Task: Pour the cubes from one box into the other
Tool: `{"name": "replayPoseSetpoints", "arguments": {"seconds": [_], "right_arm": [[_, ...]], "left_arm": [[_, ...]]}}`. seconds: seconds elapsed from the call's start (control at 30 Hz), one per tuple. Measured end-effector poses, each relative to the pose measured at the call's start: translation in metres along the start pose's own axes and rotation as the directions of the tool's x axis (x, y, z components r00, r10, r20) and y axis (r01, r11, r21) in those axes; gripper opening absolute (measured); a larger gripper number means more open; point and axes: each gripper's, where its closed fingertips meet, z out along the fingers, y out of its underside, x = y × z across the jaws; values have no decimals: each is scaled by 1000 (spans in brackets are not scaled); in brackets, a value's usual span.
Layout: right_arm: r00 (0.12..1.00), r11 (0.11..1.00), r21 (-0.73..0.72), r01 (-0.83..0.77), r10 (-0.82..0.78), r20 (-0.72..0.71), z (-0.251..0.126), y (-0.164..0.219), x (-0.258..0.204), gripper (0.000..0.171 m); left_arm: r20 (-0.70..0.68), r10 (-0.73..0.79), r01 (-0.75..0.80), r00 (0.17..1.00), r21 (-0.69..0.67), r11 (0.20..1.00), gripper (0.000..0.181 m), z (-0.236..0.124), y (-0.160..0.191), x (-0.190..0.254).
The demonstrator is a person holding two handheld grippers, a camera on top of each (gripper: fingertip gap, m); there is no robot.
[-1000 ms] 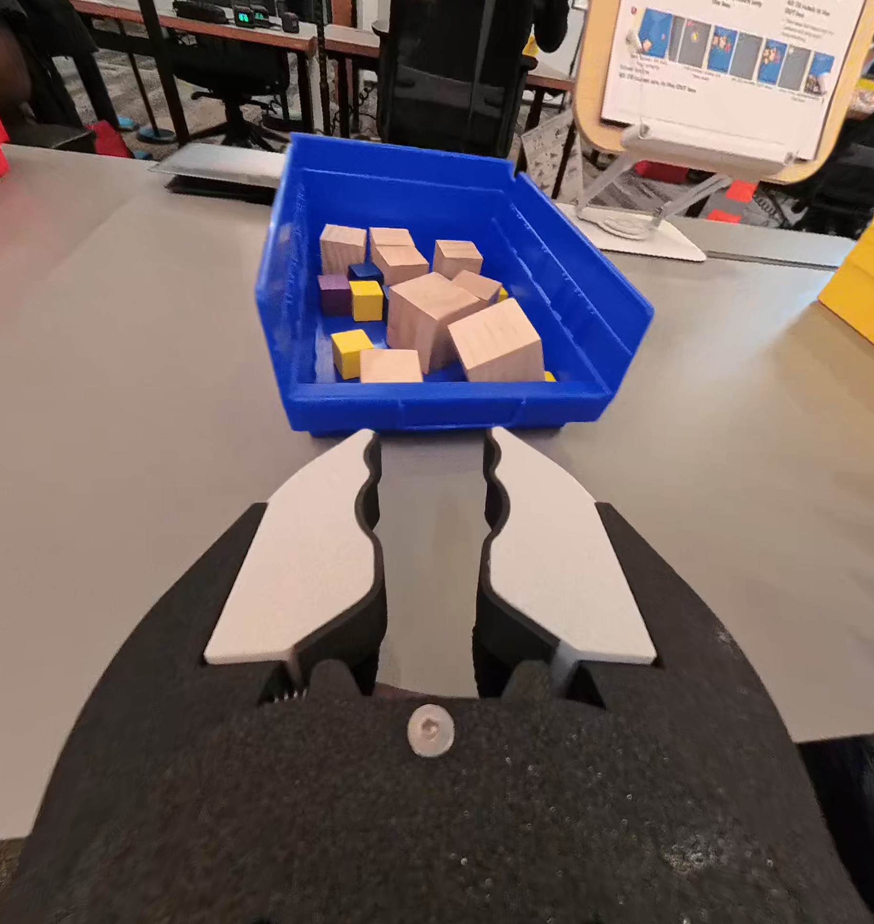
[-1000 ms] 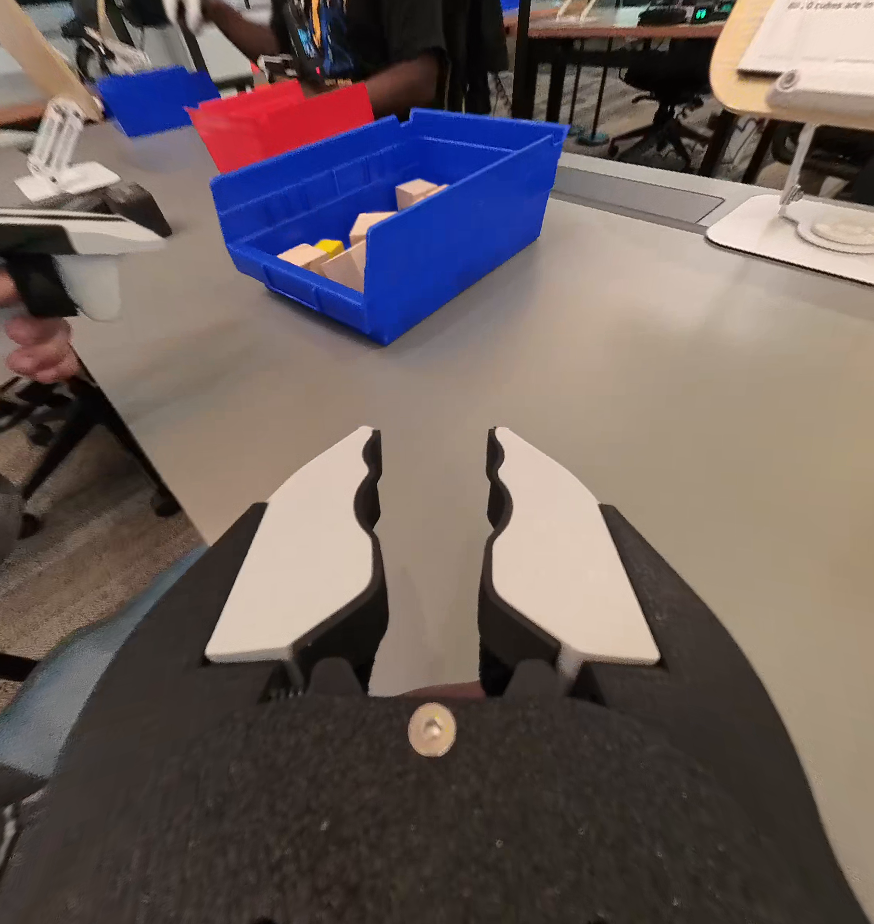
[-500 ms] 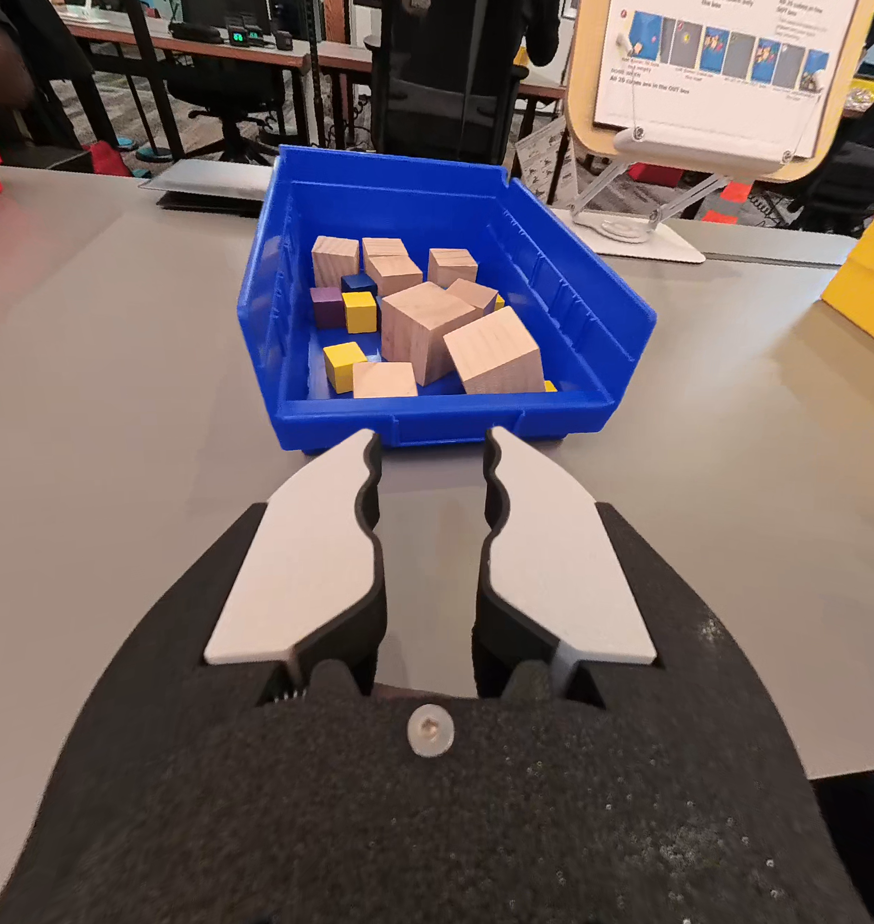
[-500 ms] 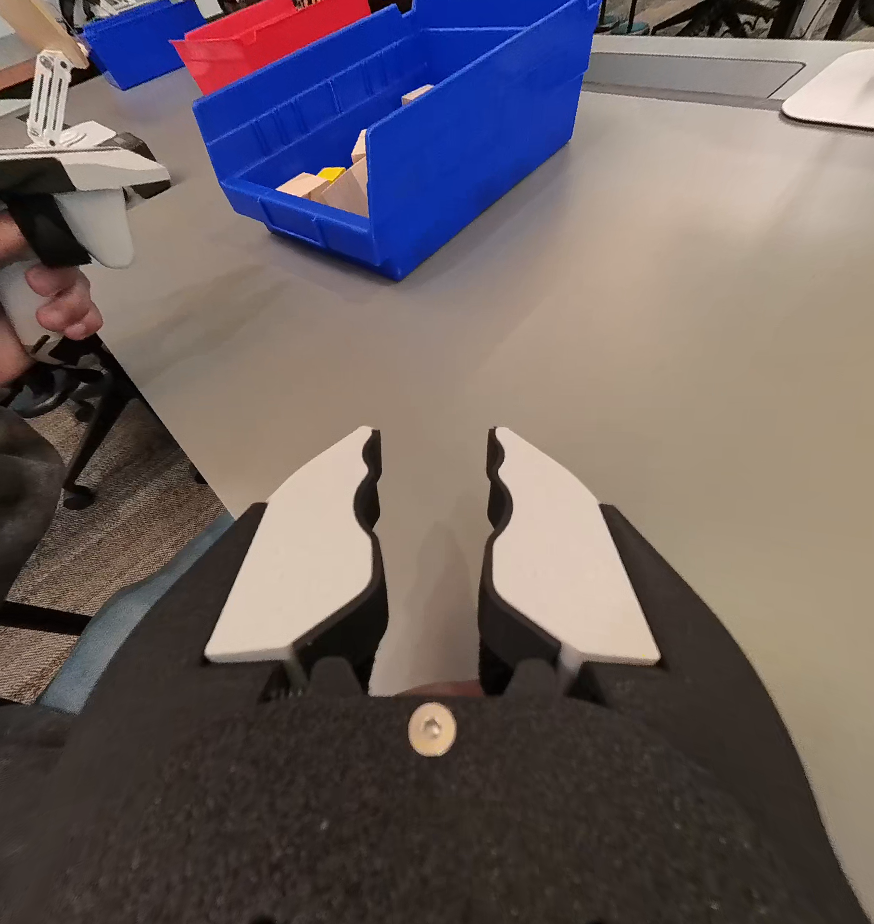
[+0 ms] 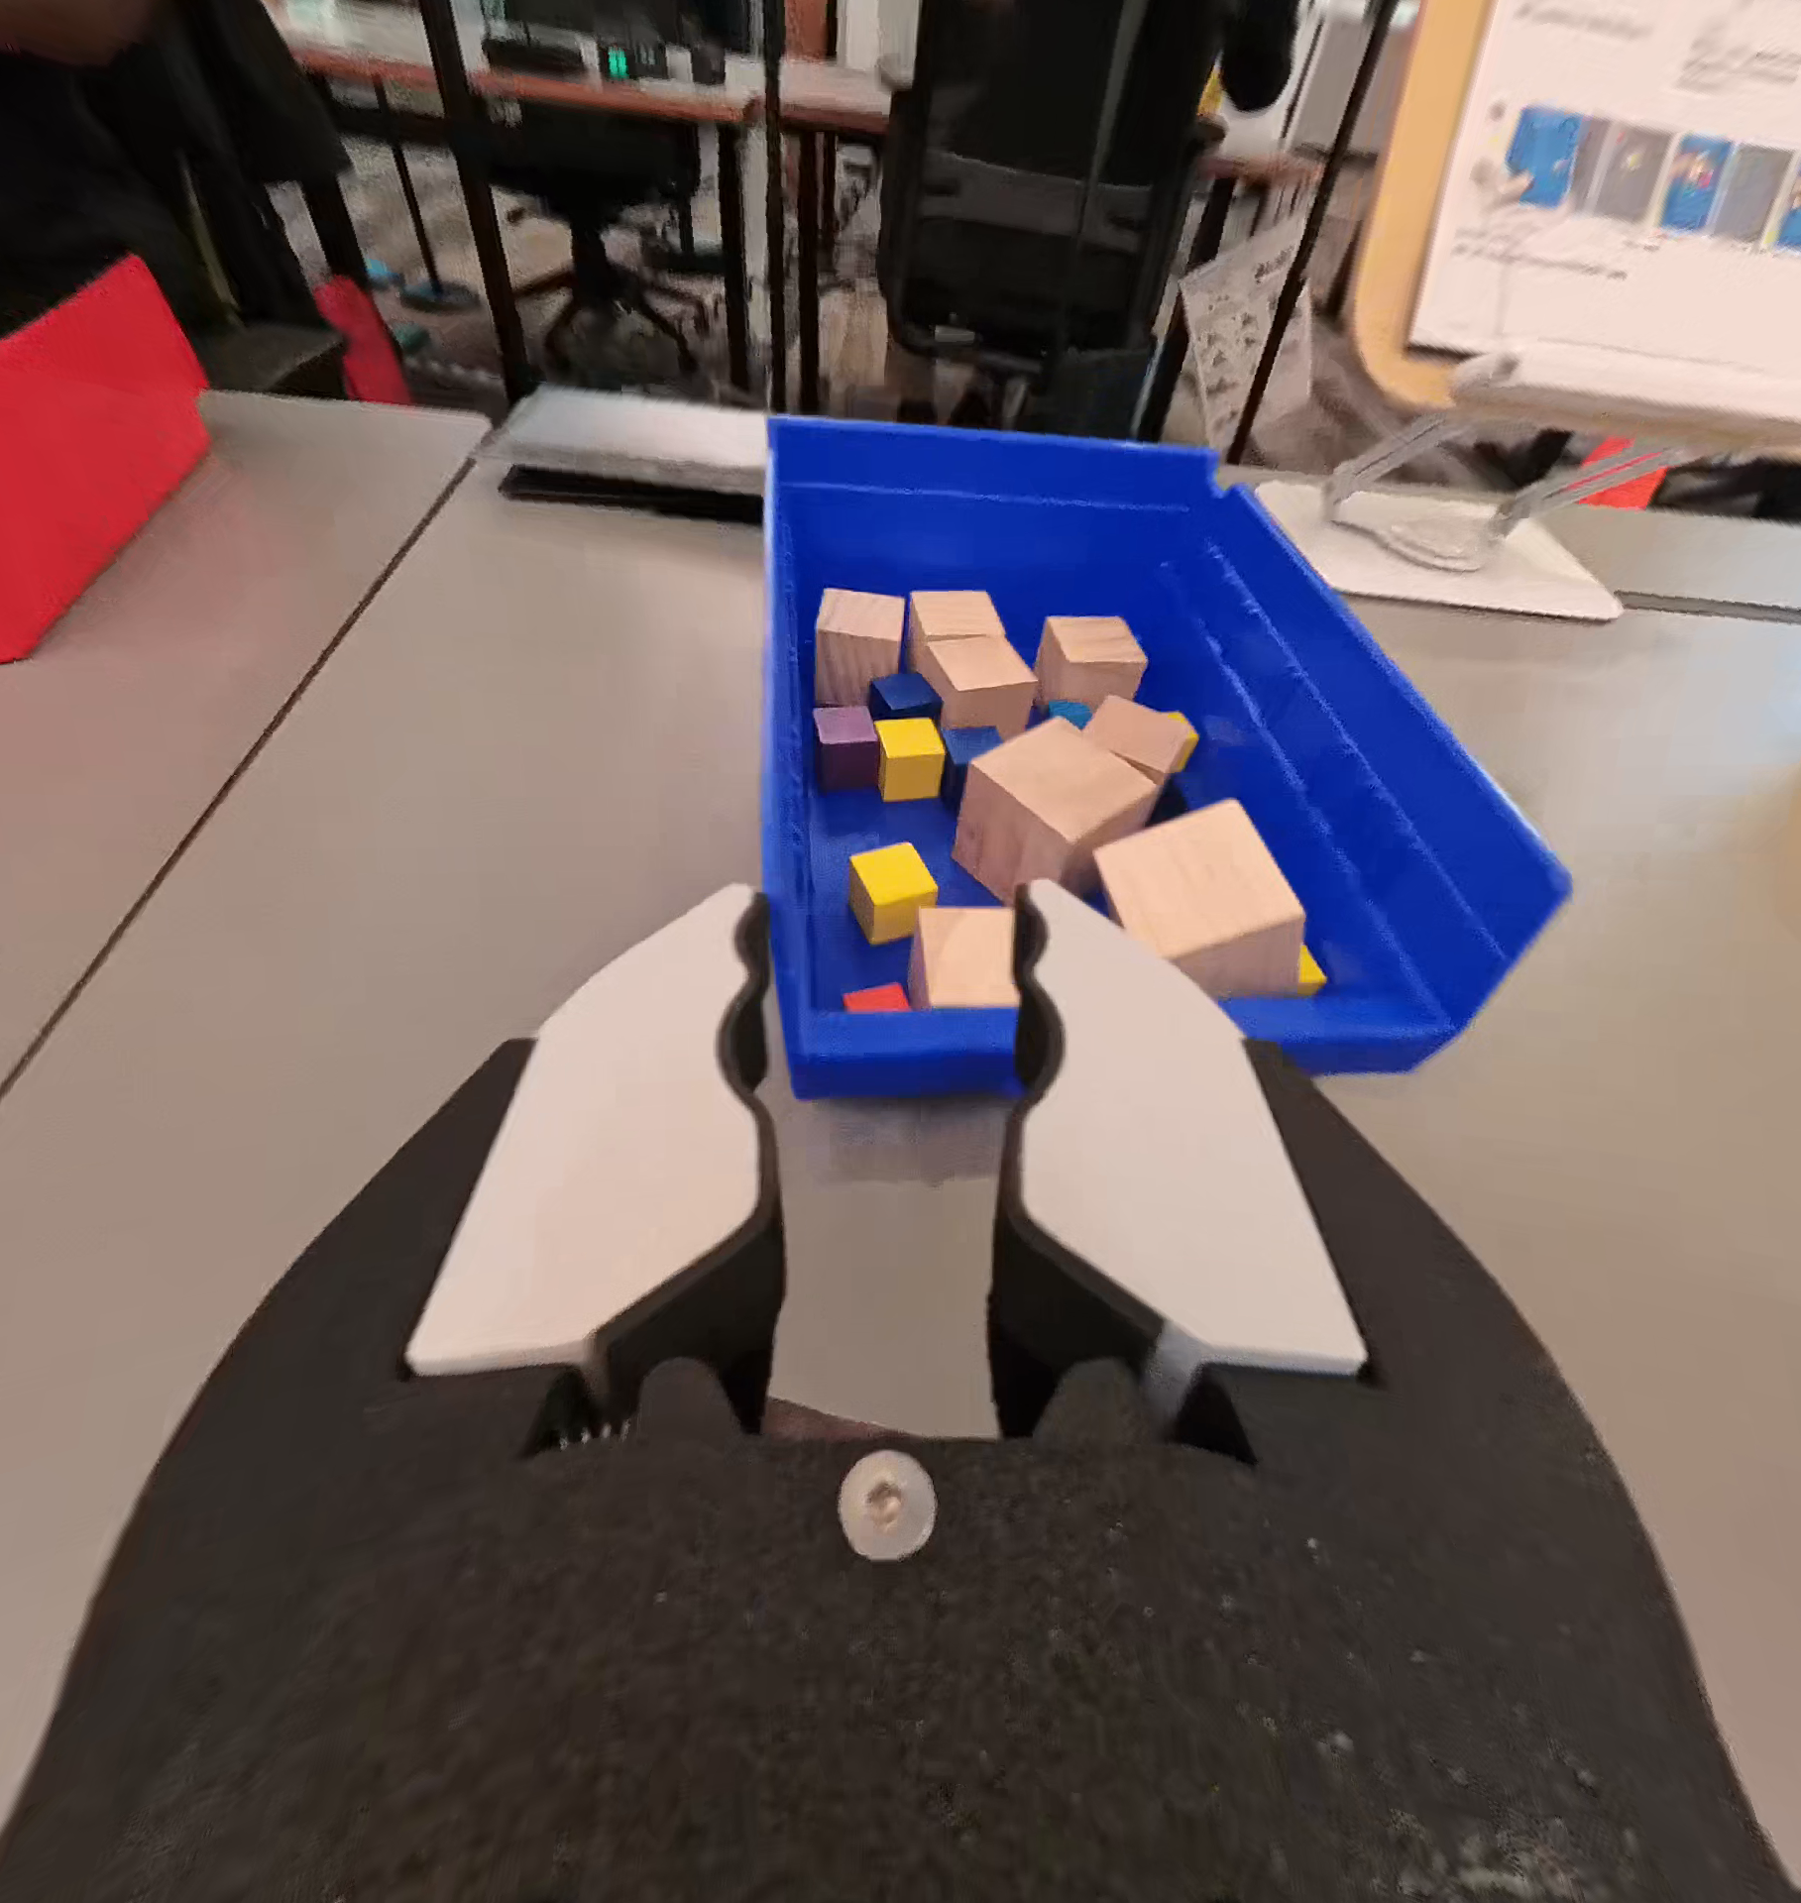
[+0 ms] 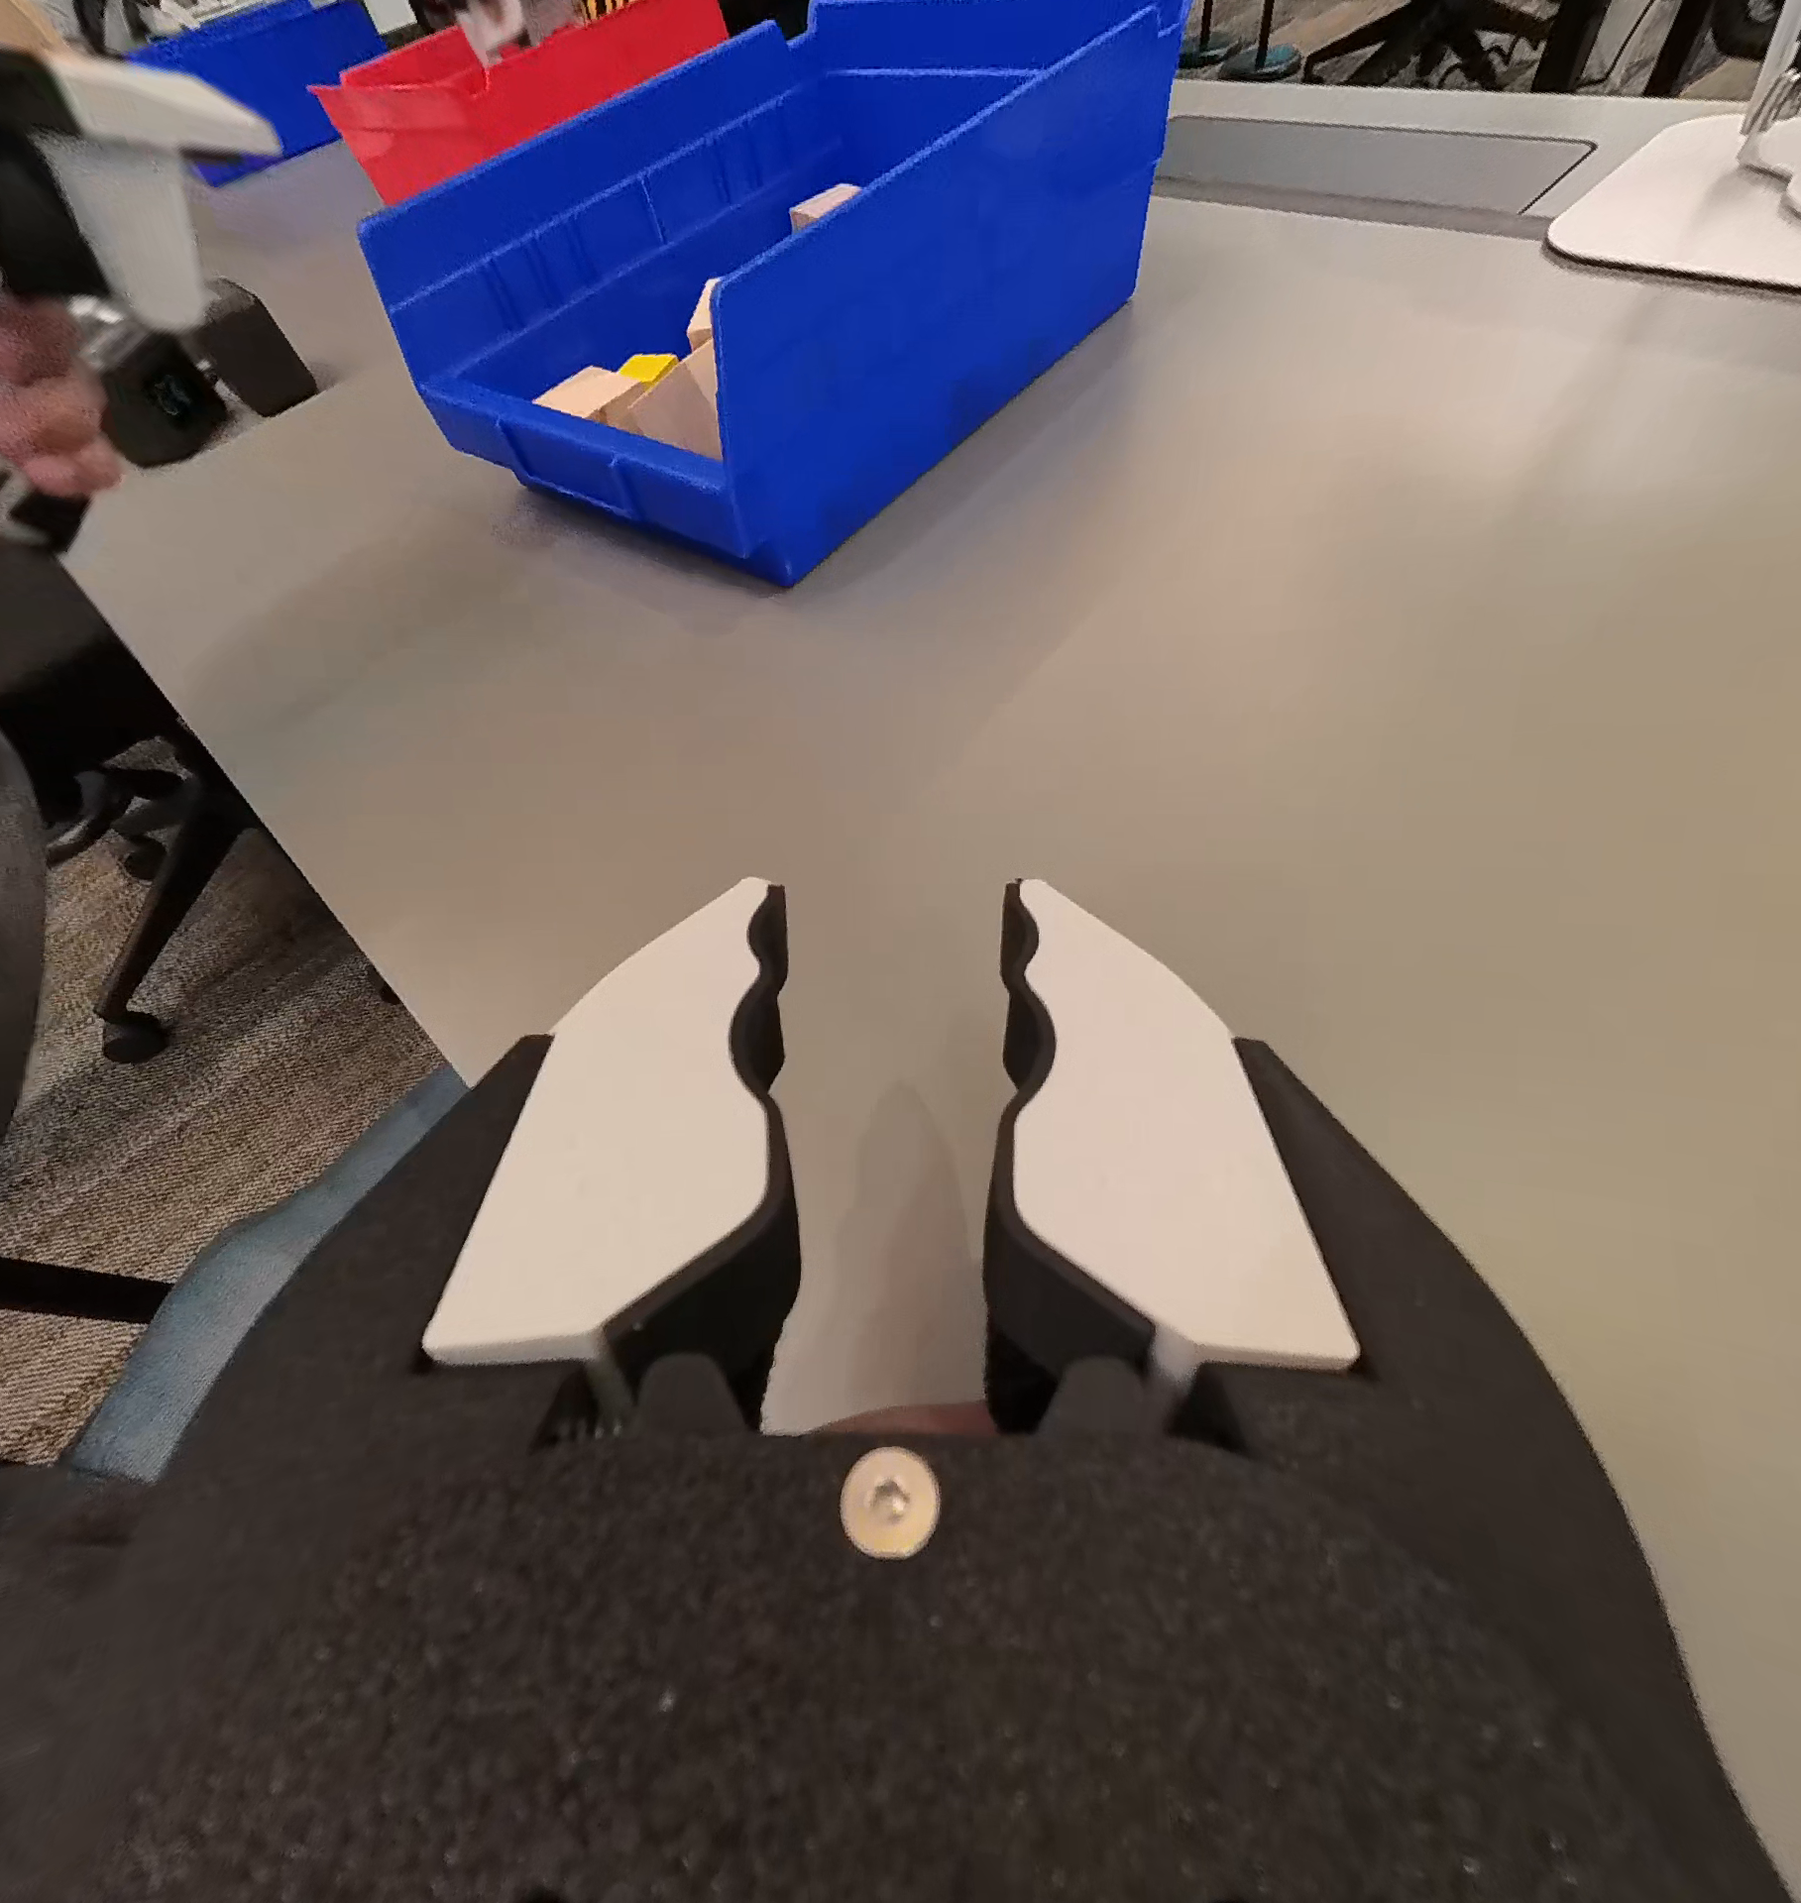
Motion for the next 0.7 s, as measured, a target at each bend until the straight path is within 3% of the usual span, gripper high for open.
{"name": "replayPoseSetpoints", "arguments": {"seconds": [0.03, 0.13, 0.37, 0.47, 0.5, 0.57, 0.7], "right_arm": [[1000, 1000, 0, 0, 0, -1, 0, -1, 0, 39], [1000, 1000, -4, -9, 9, 9, 1, -3, -1, 39], [1000, 1000, -28, 7, -6, 15, 5, -1, -1, 40], [1000, 999, -40, -10, 11, 23, 6, 2, 3, 40], [1000, 999, -47, -13, 14, 25, 7, 4, 4, 39], [1000, 998, -60, -19, 20, 23, 7, 7, 7, 39], [999, 997, -69, -31, 33, 24, 7, 8, 11, 39]], "left_arm": [[-2, 7, -7, 1000, -38, 999, 54, 12, -6, -4], [-14, 68, -69, 998, -250, 966, 58, 59, -11, -19], [4, 57, -40, 998, -660, 750, 38, 159, -1, -52], [-23, 13, -25, 1000, -737, 675, 38, 181, 4, -54], [-34, -11, -18, 999, -744, 668, 32, 186, 1, -51], [-62, -34, -27, 998, -776, 631, 3, 193, -1, -41], [-93, 79, -121, 993, -826, 551, 4, 190, 1, -24]]}}
